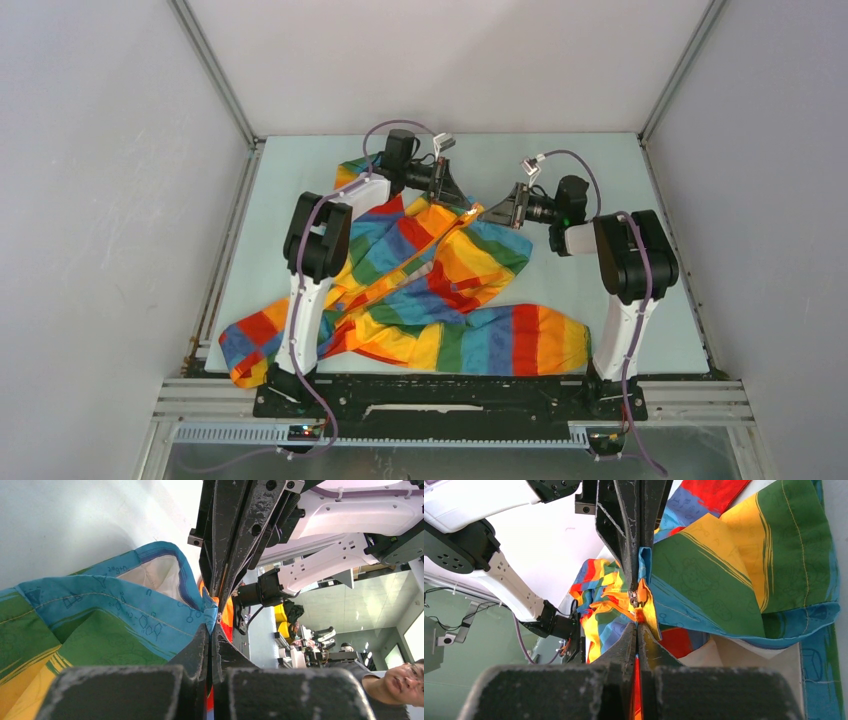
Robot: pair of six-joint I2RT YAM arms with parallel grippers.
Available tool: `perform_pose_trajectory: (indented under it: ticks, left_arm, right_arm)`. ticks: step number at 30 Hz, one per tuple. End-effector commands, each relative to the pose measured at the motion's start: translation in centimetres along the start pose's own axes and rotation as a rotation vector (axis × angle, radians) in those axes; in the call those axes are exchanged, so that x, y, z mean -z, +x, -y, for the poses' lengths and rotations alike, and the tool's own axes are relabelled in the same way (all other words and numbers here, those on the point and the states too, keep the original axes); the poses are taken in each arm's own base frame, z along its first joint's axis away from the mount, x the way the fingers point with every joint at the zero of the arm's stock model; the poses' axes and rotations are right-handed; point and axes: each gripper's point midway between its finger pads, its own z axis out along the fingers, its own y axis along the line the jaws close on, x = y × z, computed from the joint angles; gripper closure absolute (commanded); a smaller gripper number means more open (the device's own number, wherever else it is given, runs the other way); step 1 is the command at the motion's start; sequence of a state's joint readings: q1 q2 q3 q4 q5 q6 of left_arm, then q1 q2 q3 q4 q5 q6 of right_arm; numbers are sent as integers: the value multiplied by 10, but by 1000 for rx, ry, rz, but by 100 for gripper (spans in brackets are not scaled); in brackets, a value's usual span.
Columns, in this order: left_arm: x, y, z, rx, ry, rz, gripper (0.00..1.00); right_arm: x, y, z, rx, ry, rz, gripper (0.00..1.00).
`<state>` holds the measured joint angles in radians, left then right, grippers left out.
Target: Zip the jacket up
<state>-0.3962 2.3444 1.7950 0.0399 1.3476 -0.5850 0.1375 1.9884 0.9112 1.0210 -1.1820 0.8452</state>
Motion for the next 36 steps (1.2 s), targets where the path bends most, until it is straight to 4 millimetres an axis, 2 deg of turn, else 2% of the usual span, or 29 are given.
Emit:
perform_pose_trajectory:
  ticks: [1, 22, 36]
  left_arm:
    - [3, -6, 38, -82, 40, -9, 100]
    - [-2, 6, 30, -42, 54, -33, 100]
    - [-4, 8, 34, -58, 48, -36, 100]
  right_arm:
    - [-3, -2, -1, 32, -23, -6, 100]
    - [0, -6, 0, 27, -16, 4, 100]
    - [0, -8, 2, -23, -26, -1, 100]
